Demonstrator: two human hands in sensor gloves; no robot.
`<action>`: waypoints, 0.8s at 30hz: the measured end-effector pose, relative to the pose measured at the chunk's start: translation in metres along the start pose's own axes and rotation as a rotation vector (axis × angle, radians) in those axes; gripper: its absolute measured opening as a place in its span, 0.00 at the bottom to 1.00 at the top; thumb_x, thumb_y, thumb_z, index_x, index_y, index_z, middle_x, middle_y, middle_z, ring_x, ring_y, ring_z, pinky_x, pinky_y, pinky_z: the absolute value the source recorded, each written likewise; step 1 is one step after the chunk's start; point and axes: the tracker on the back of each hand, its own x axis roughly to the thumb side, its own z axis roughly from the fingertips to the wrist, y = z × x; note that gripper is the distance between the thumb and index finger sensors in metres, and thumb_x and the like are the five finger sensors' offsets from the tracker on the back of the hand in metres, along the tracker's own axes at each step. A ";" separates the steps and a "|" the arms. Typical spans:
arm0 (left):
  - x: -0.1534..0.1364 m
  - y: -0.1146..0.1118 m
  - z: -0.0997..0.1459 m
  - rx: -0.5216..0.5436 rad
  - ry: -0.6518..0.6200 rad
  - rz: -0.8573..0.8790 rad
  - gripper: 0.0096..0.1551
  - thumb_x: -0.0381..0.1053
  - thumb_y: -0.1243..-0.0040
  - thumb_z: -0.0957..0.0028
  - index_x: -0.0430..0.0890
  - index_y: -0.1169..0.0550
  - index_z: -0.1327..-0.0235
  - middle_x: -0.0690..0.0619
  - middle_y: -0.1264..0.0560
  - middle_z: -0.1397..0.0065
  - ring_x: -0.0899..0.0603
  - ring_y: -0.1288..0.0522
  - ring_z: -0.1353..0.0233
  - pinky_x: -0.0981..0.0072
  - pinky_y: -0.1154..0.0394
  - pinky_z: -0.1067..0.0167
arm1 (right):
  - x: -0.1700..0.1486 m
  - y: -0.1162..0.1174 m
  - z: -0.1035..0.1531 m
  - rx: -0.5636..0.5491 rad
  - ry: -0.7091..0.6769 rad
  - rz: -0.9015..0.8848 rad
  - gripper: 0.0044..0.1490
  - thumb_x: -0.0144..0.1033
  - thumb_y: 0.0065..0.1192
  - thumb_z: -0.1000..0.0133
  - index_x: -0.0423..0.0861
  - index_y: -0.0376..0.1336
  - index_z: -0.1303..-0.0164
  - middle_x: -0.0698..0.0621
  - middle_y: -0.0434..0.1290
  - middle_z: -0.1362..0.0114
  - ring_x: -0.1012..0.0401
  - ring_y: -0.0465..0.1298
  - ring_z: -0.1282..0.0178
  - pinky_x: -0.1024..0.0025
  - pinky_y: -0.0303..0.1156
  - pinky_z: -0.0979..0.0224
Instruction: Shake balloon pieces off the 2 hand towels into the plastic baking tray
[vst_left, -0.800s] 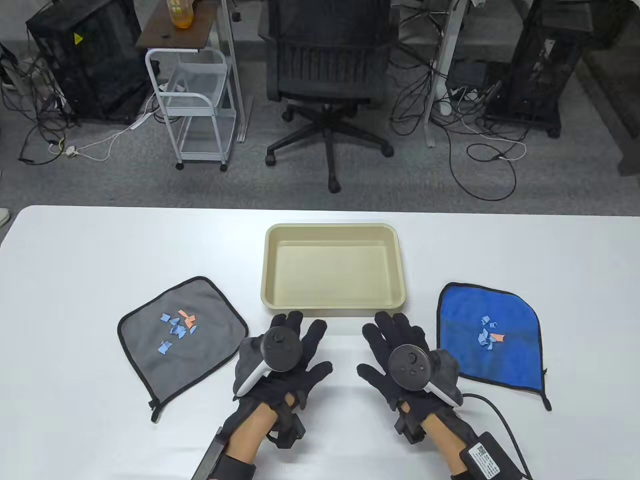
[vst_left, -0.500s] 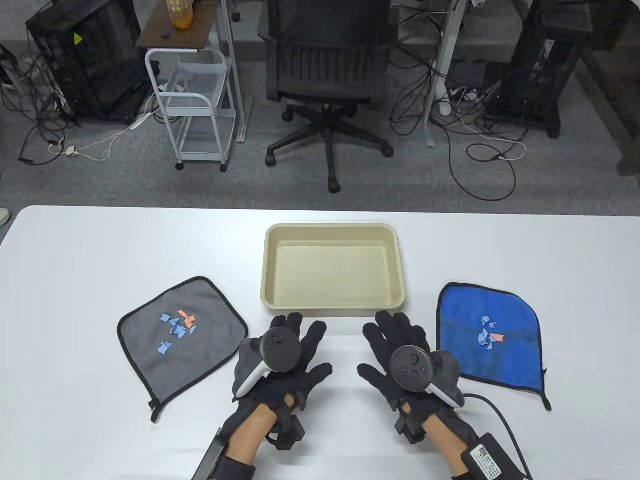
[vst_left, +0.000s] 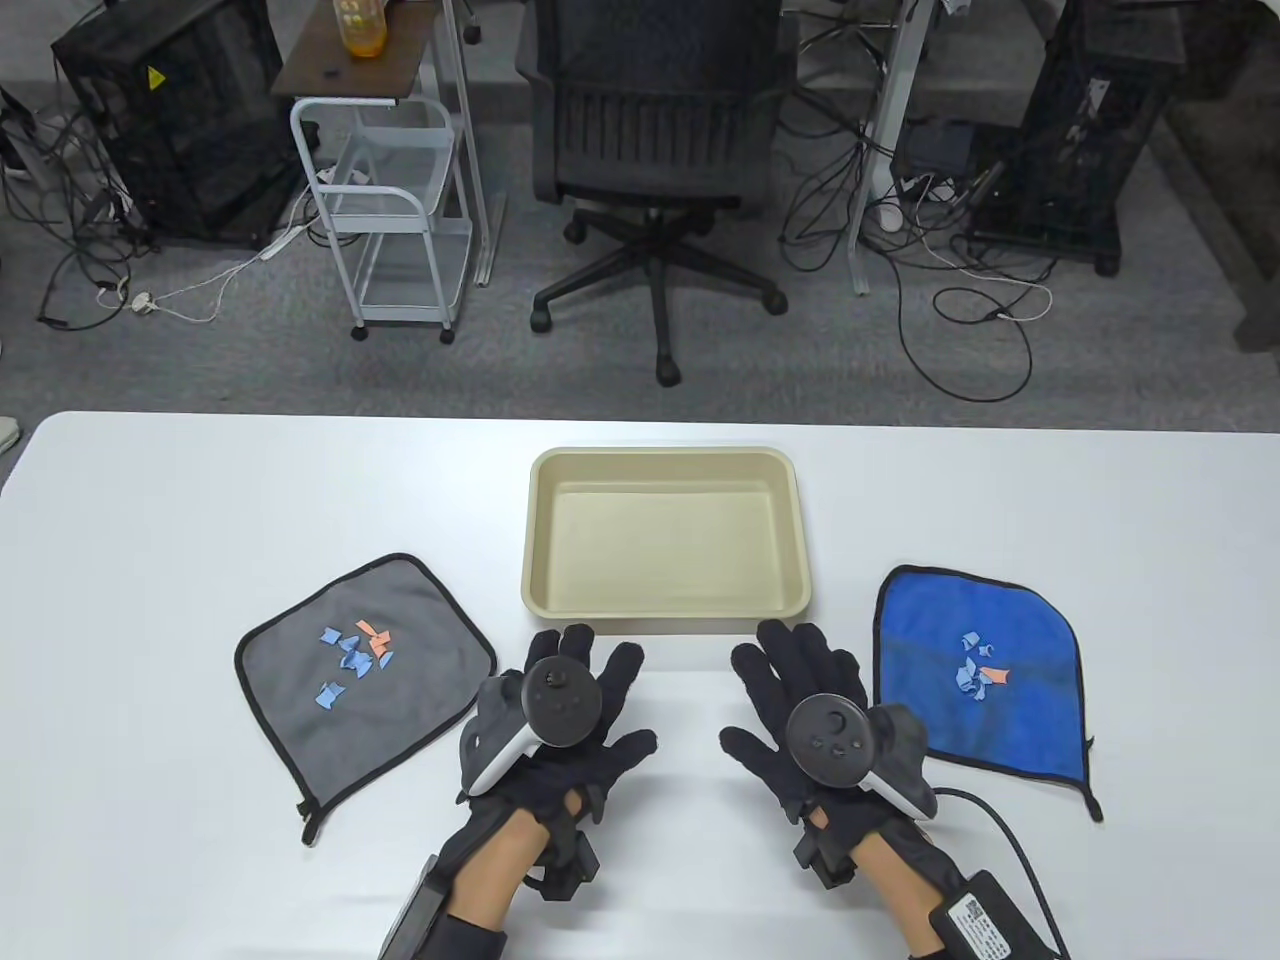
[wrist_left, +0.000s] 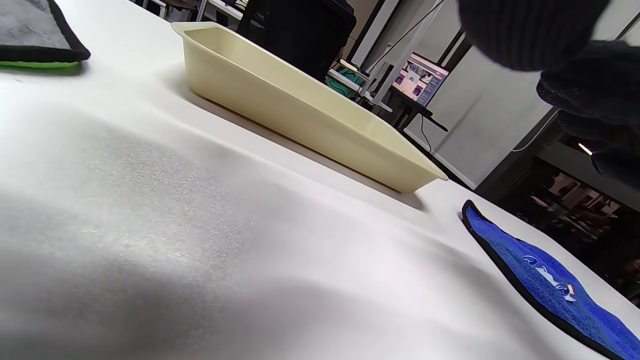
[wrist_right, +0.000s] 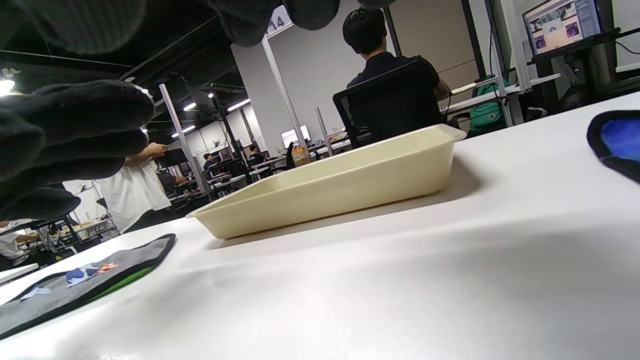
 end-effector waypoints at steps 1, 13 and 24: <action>-0.001 0.001 0.000 0.000 0.003 -0.001 0.51 0.70 0.48 0.61 0.72 0.59 0.30 0.53 0.73 0.20 0.35 0.77 0.19 0.23 0.67 0.30 | 0.000 0.000 0.000 -0.001 -0.003 0.007 0.51 0.68 0.51 0.56 0.59 0.46 0.23 0.53 0.42 0.10 0.49 0.38 0.13 0.39 0.42 0.19; -0.045 0.079 -0.004 0.112 0.181 0.051 0.53 0.71 0.40 0.64 0.73 0.55 0.29 0.51 0.80 0.24 0.28 0.78 0.20 0.14 0.69 0.35 | 0.007 0.002 -0.005 0.004 -0.019 0.033 0.51 0.68 0.51 0.56 0.58 0.46 0.23 0.53 0.42 0.10 0.49 0.39 0.13 0.39 0.42 0.19; -0.148 0.128 -0.022 0.138 0.528 0.192 0.55 0.69 0.36 0.65 0.75 0.55 0.30 0.52 0.81 0.24 0.28 0.80 0.20 0.12 0.69 0.35 | 0.008 0.001 -0.005 -0.003 -0.022 0.040 0.51 0.68 0.51 0.56 0.58 0.45 0.23 0.53 0.42 0.10 0.48 0.38 0.13 0.39 0.41 0.19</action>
